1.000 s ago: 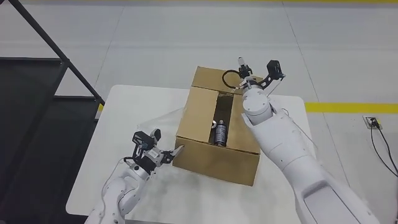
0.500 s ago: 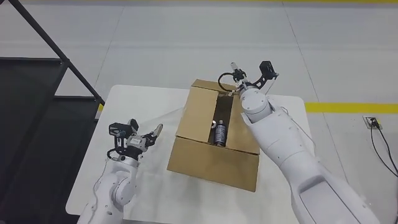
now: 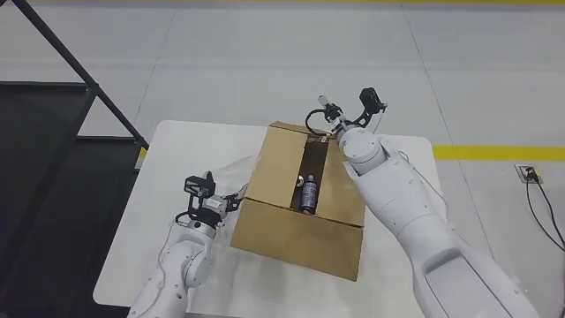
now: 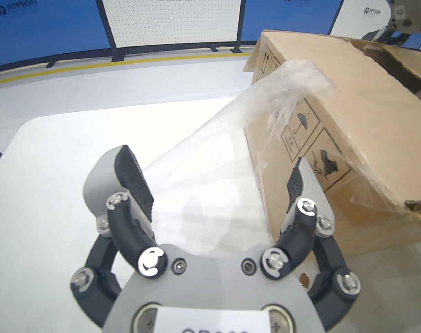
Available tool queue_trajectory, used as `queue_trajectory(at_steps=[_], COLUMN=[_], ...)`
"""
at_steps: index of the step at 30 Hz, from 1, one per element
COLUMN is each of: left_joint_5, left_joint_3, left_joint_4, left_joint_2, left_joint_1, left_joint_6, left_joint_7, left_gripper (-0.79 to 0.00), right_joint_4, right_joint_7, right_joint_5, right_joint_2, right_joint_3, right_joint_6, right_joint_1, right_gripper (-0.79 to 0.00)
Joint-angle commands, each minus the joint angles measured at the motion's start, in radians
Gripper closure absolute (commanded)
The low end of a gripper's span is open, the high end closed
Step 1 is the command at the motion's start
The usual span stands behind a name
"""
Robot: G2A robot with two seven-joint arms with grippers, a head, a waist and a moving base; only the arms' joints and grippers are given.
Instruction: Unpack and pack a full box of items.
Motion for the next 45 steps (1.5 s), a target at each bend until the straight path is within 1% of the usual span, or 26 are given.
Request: queue_trajectory(at_steps=[1, 9, 16, 21, 23, 26, 28, 30, 32, 34, 36, 38, 41, 43, 45], left_joint_5=[0.01, 0.058, 0.064, -0.008, -0.024, -0.004, 0.002, 0.014, 0.028, 0.031, 0.025, 0.022, 0.023, 0.025, 0.023], left_joint_3=[-0.002, -0.023, -0.046, -0.094, -0.107, -0.105, -0.092, -0.086, -0.072, -0.064, -0.055, -0.045, -0.034, -0.027, -0.024], left_joint_4=[0.001, -0.035, -0.077, -0.091, -0.081, -0.035, 0.001, 0.033, 0.06, 0.085, 0.109, 0.128, 0.151, 0.163, 0.167], left_joint_2=[0.002, 0.018, 0.026, 0.027, 0.026, 0.025, 0.024, 0.022, 0.02, 0.017, 0.013, 0.009, 0.005, 0.003, 0.001], left_joint_1=[0.004, 0.046, 0.081, 0.092, 0.083, 0.053, 0.029, 0.006, -0.013, -0.031, -0.049, -0.063, -0.08, -0.088, -0.089], left_joint_6=[-0.022, -0.119, -0.144, -0.091, -0.059, -0.03, -0.048, -0.044, -0.056, -0.044, -0.037, -0.039, -0.038, -0.031, -0.027], left_joint_7=[0.004, 0.016, 0.025, 0.035, 0.015, -0.023, -0.047, -0.051, -0.056, -0.052, -0.051, -0.051, -0.049, -0.042, -0.022], left_gripper=[-0.785, -0.785, -0.785, -0.785, -0.785, -0.785, -0.785, -0.785, -0.785, -0.785, -0.785, -0.785, -0.785, -0.785, -0.785], right_joint_4=[0.002, -0.011, -0.037, -0.057, -0.078, -0.132, -0.19, -0.261, -0.345, -0.447, -0.562, -0.682, -0.853, -0.942, -1.013], right_joint_7=[0.013, 0.045, 0.076, 0.2, 0.281, 0.383, 0.437, 0.482, 0.523, 0.568, 0.638, 0.664, 0.712, 0.756, 0.766], right_joint_5=[-0.006, -0.028, -0.026, 0.016, 0.016, 0.006, -0.013, -0.034, -0.053, -0.06, -0.062, -0.047, -0.007, -0.035, -0.088], right_joint_2=[0.002, 0.011, 0.023, 0.053, 0.072, 0.101, 0.12, 0.142, 0.166, 0.19, 0.216, 0.238, 0.259, 0.273, 0.284], right_joint_3=[0.004, 0.024, 0.053, 0.109, 0.127, 0.153, 0.167, 0.187, 0.216, 0.253, 0.299, 0.354, 0.415, 0.44, 0.451], right_joint_6=[-0.003, -0.024, -0.051, -0.148, -0.208, -0.281, -0.312, -0.323, -0.323, -0.313, -0.301, -0.287, -0.245, -0.207, -0.163], right_joint_1=[0.0, -0.01, -0.019, -0.026, -0.041, -0.083, -0.124, -0.167, -0.22, -0.284, -0.356, -0.432, -0.539, -0.587, -0.626], right_gripper=[-0.785, -0.785, -0.785, -0.785, -0.785, -0.785, -0.785, -0.785, -0.785, -0.785, -0.785, -0.785, -0.785, -0.785, -0.785])
